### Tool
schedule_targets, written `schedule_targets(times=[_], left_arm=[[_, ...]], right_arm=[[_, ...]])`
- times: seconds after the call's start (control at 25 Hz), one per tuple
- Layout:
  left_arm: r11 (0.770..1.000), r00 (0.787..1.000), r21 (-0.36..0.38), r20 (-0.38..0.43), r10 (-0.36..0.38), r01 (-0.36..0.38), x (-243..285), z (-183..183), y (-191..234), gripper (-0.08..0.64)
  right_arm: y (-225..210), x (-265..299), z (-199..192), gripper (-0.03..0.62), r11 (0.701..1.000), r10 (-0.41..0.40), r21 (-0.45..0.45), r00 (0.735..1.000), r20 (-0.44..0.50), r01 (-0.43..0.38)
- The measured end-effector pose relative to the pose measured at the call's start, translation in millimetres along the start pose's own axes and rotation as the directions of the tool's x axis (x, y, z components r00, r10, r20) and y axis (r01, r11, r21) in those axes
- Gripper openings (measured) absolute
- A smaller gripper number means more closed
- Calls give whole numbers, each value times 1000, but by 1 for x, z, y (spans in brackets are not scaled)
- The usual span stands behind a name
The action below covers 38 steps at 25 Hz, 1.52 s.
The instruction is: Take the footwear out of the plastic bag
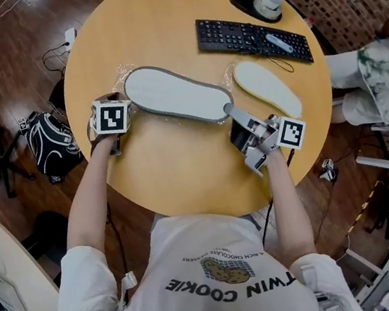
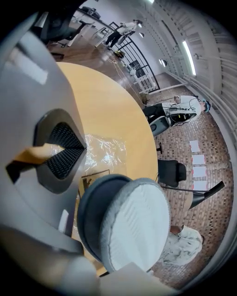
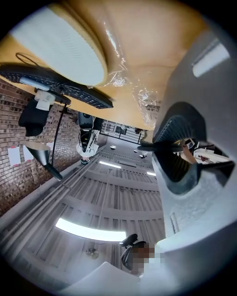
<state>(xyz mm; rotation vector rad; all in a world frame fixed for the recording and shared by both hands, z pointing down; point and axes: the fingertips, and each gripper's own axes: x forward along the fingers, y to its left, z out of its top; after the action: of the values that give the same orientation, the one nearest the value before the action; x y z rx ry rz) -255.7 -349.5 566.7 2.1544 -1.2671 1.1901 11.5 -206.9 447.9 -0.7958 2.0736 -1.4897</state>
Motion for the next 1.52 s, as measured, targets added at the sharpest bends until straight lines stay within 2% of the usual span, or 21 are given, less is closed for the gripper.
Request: schedule_targets(times=[0.12, 0.32, 0.52, 0.64, 0.68, 0.8, 0.96, 1.12, 1.24, 1.36, 1.52], left_arm=[[1000, 1000, -6, 15, -8, 9, 2, 0, 0, 3], [1000, 1000, -14, 30, -5, 5, -1, 1, 3, 3], [1000, 999, 4, 46, -3, 3, -1, 0, 3, 3], [1000, 998, -2, 58, -2, 2, 1, -1, 2, 3], [1000, 998, -4, 60, -2, 2, 1, -1, 2, 3], [1000, 998, -14, 66, -4, 5, -1, -3, 2, 5], [1000, 996, -28, 93, -9, 12, -9, -2, 0, 5], [999, 992, -48, 128, -15, 21, -19, -2, -7, 5], [998, 985, -59, 171, -27, 38, -29, 5, -16, 5], [995, 976, -76, 211, -53, 71, -40, 12, -29, 5], [987, 962, -99, 257, -95, 124, -57, 18, -53, 5]], right_arm=[[-18, 13, -4, 61, 999, -41, 14, 999, -15, 41], [-51, 20, -9, 61, 982, -184, 27, 983, -28, 184], [-67, 17, -8, 64, 946, -317, -88, 947, -47, 312], [-82, 8, -16, 72, 898, -440, -49, 897, -40, 438], [-84, 9, -17, 75, 893, -448, -69, 893, -39, 445], [-88, 11, -17, 83, 860, -494, -167, 868, -42, 482], [-94, 10, -19, 92, 782, -589, -287, 807, -51, 553], [-97, 8, -21, 98, 711, -651, -385, 758, -44, 588], [-99, 5, -18, 101, 646, -693, -459, 721, -20, 609], [-96, 6, -18, 104, 609, -711, -504, 703, -5, 613], [-85, 4, -17, 104, 578, -715, -542, 699, 23, 610]])
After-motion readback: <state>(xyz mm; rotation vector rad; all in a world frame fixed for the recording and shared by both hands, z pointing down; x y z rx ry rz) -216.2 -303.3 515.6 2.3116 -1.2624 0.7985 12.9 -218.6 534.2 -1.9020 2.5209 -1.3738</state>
